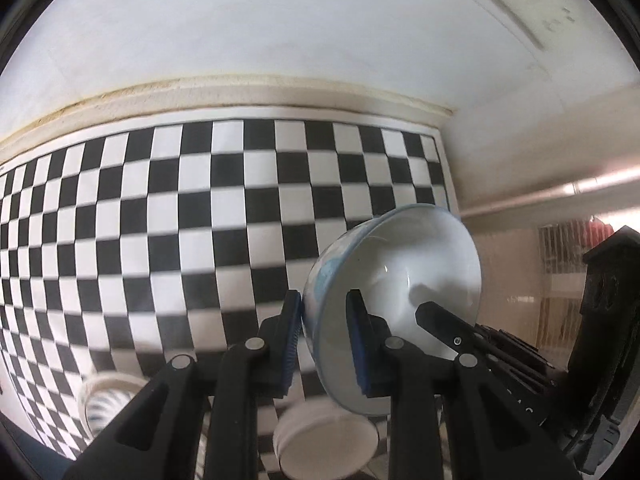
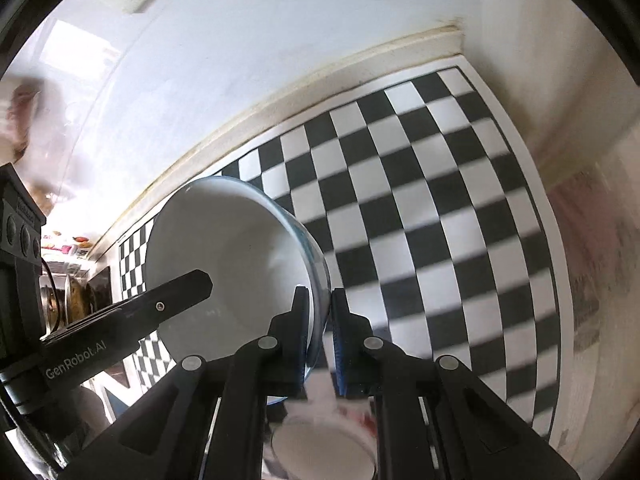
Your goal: Organize plates and bowls
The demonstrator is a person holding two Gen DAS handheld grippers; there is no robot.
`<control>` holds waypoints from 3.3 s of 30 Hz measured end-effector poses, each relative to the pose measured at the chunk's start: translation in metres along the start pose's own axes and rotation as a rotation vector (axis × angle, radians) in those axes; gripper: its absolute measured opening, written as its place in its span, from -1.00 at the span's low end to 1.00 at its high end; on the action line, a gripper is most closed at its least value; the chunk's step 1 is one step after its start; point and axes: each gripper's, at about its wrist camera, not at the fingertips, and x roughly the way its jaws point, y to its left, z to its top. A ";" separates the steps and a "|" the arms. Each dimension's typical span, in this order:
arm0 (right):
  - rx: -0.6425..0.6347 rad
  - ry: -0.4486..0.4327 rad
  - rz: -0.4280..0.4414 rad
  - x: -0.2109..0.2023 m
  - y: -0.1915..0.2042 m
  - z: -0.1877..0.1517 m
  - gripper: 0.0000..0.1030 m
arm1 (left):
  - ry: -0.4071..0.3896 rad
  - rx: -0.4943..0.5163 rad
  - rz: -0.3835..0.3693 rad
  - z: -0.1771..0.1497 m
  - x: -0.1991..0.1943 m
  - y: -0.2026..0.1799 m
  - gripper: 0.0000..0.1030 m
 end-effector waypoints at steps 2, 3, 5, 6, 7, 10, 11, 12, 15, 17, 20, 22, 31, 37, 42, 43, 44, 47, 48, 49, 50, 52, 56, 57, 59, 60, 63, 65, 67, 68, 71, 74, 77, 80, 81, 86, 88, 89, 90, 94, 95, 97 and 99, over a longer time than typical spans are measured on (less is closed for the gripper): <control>-0.001 -0.008 -0.006 -0.010 0.000 -0.020 -0.76 | 0.003 0.025 -0.001 -0.017 -0.010 -0.002 -0.60; 0.001 -0.010 -0.006 -0.018 -0.002 -0.033 -0.76 | 0.003 0.031 -0.003 -0.025 -0.015 -0.002 -0.60; -0.004 -0.010 -0.010 -0.025 -0.001 -0.056 -0.76 | 0.012 0.049 -0.003 -0.043 -0.020 -0.003 -0.60; -0.005 -0.010 -0.012 -0.026 0.000 -0.065 -0.76 | 0.017 0.048 -0.007 -0.050 -0.021 -0.002 -0.60; -0.009 -0.008 -0.015 -0.029 0.000 -0.075 -0.76 | 0.024 0.051 -0.010 -0.060 -0.022 -0.001 -0.60; -0.004 -0.003 -0.015 -0.035 -0.005 -0.101 -0.76 | 0.045 0.055 -0.012 -0.080 -0.021 0.002 -0.60; 0.001 0.000 -0.013 -0.035 -0.006 -0.109 -0.76 | 0.055 0.055 -0.010 -0.088 -0.019 0.005 -0.60; 0.003 0.003 -0.011 -0.035 -0.007 -0.118 -0.75 | 0.063 0.054 -0.009 -0.095 -0.019 0.007 -0.60; 0.008 0.017 -0.013 -0.034 -0.006 -0.140 -0.76 | 0.093 0.048 -0.006 -0.113 -0.009 0.013 -0.60; 0.010 0.030 -0.019 -0.026 -0.006 -0.148 -0.76 | 0.112 0.044 -0.002 -0.122 -0.004 0.017 -0.60; 0.012 0.049 -0.031 -0.016 -0.009 -0.156 -0.76 | 0.134 0.043 0.011 -0.131 0.004 0.021 -0.60; 0.011 0.059 -0.044 -0.009 -0.012 -0.162 -0.76 | 0.145 0.049 0.022 -0.138 0.008 0.023 -0.60; 0.022 0.079 -0.066 0.004 -0.020 -0.167 -0.76 | 0.186 0.060 0.042 -0.148 0.028 0.024 -0.60; 0.025 0.097 -0.075 0.011 -0.024 -0.167 -0.76 | 0.210 0.060 0.059 -0.151 0.044 0.024 -0.60; 0.020 0.119 -0.084 0.018 -0.025 -0.168 -0.76 | 0.212 0.058 0.064 -0.152 0.048 0.025 -0.60; 0.020 0.125 -0.084 0.020 -0.026 -0.169 -0.76 | 0.211 0.059 0.068 -0.152 0.049 0.024 -0.60; 0.020 0.126 -0.085 0.021 -0.026 -0.169 -0.76 | 0.211 0.059 0.071 -0.152 0.049 0.024 -0.60; 0.020 0.131 -0.086 0.021 -0.026 -0.168 -0.76 | 0.204 0.062 0.082 -0.153 0.050 0.023 -0.61; 0.022 0.134 -0.086 0.022 -0.027 -0.167 -0.76 | 0.203 0.063 0.086 -0.154 0.050 0.022 -0.61; 0.021 0.136 -0.086 0.022 -0.026 -0.167 -0.76 | 0.202 0.067 0.090 -0.154 0.050 0.022 -0.61; 0.020 0.139 -0.087 0.022 -0.026 -0.167 -0.76 | 0.201 0.069 0.093 -0.154 0.050 0.022 -0.60; 0.020 0.142 -0.088 0.022 -0.026 -0.166 -0.76 | 0.200 0.067 0.099 -0.154 0.050 0.022 -0.60; 0.015 0.149 -0.096 0.023 -0.024 -0.165 -0.76 | 0.193 0.072 0.129 -0.156 0.051 0.020 -0.60; 0.014 0.150 -0.098 0.023 -0.024 -0.164 -0.76 | 0.192 0.075 0.138 -0.156 0.051 0.018 -0.60; 0.011 0.154 -0.101 0.024 -0.022 -0.164 -0.76 | 0.188 0.080 0.156 -0.157 0.052 0.016 -0.60; 0.009 0.156 -0.103 0.024 -0.022 -0.164 -0.76 | 0.186 0.077 0.160 -0.158 0.053 0.015 -0.59; 0.003 0.164 -0.108 0.024 -0.022 -0.163 -0.76 | 0.177 0.066 0.163 -0.157 0.053 0.015 -0.58; -0.003 0.172 -0.110 0.024 -0.021 -0.163 -0.76 | 0.179 0.063 0.160 -0.156 0.054 0.016 -0.58; -0.006 0.176 -0.111 0.025 -0.021 -0.162 -0.76 | 0.177 0.060 0.152 -0.156 0.054 0.017 -0.58; -0.008 0.177 -0.112 0.025 -0.021 -0.161 -0.76 | 0.176 0.060 0.146 -0.155 0.054 0.017 -0.55; -0.008 0.181 -0.112 0.025 -0.022 -0.160 -0.76 | 0.158 0.066 0.147 -0.155 0.052 0.019 -0.51; -0.013 0.181 -0.117 0.025 -0.021 -0.160 -0.75 | 0.136 0.066 0.153 -0.154 0.049 0.020 -0.18; -0.014 0.178 -0.115 0.023 -0.020 -0.161 -0.71 | 0.115 0.068 0.150 -0.153 0.044 0.021 0.39; -0.003 0.173 -0.114 0.020 -0.022 -0.160 -0.66 | 0.106 0.061 0.151 -0.152 0.040 0.025 0.46; -0.001 0.170 -0.112 0.019 -0.023 -0.160 -0.66 | 0.105 0.057 0.147 -0.152 0.040 0.026 0.47; -0.008 0.171 -0.113 0.012 -0.024 -0.163 -0.29 | 0.073 0.060 0.158 -0.155 0.028 0.032 0.47; -0.027 0.161 -0.142 0.007 -0.023 -0.165 0.20 | 0.042 0.061 0.176 -0.157 0.017 0.033 0.47; -0.044 0.144 -0.166 0.001 -0.023 -0.167 0.43 | 0.029 0.063 0.183 -0.159 0.012 0.034 0.47; -0.060 0.130 -0.179 -0.004 -0.022 -0.170 0.53 | 0.009 0.068 0.195 -0.162 0.004 0.034 0.47; -0.095 0.073 -0.197 -0.036 -0.016 -0.186 0.75 | -0.056 0.095 0.222 -0.177 -0.029 0.029 0.47; -0.103 0.055 -0.202 -0.045 -0.012 -0.190 0.75 | -0.074 0.102 0.228 -0.183 -0.040 0.027 0.47; -0.126 0.008 -0.210 -0.070 -0.005 -0.201 0.75 | -0.092 0.112 0.235 -0.192 -0.054 0.023 0.47; -0.145 -0.034 -0.216 -0.093 0.003 -0.208 0.75 | -0.122 0.124 0.234 -0.206 -0.072 0.017 0.47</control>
